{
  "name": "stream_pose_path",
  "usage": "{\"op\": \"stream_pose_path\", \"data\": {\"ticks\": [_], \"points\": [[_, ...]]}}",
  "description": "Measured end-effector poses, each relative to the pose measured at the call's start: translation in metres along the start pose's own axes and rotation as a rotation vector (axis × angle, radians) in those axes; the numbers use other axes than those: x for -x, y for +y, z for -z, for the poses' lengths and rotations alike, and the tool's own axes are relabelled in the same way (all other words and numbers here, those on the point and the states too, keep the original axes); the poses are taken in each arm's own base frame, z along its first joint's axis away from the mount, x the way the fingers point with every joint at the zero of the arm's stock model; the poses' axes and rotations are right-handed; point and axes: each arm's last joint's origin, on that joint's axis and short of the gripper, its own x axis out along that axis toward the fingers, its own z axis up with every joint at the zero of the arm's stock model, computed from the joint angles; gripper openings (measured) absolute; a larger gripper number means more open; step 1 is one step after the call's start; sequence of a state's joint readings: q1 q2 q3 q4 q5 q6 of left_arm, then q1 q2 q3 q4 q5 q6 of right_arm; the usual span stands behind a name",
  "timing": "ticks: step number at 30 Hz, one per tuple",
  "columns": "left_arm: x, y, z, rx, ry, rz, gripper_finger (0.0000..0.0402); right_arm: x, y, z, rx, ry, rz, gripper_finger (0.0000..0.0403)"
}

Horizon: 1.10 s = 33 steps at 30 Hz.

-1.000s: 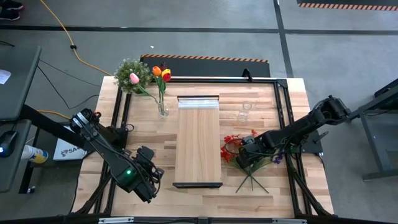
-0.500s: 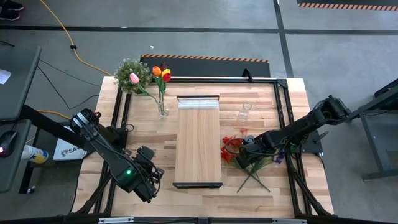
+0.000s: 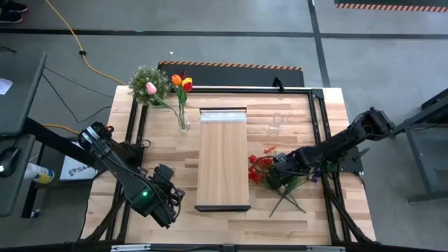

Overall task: Pick and place flowers into a vace then onto a shelf
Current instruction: Put the right orange flowers into the right transparent vase

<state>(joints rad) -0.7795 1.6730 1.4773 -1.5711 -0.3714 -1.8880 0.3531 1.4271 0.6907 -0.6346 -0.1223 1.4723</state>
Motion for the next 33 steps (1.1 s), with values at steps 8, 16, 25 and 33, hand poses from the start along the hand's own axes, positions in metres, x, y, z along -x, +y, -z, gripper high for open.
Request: {"op": "stream_pose_path", "data": {"ticks": [8, 16, 25, 33], "points": [[0.000, 0.000, 0.000, 0.001, 0.000, 0.000, 0.0085, 0.015, -0.004, 0.000, -0.005, -0.035, -0.031, 0.0003], [0.000, 0.000, 0.000, 0.001, -0.001, 0.001, 0.0085, 0.042, -0.019, -0.002, -0.039, -0.091, -0.074, 0.0003], [0.000, 0.000, 0.000, 0.001, -0.006, 0.002, 0.0085, 0.068, -0.028, 0.000, -0.041, -0.140, -0.201, 0.0003], [0.000, 0.000, -0.001, 0.001, -0.015, 0.005, 0.0085, 0.083, -0.035, 0.003, -0.035, -0.149, -0.286, 0.0002]]}}
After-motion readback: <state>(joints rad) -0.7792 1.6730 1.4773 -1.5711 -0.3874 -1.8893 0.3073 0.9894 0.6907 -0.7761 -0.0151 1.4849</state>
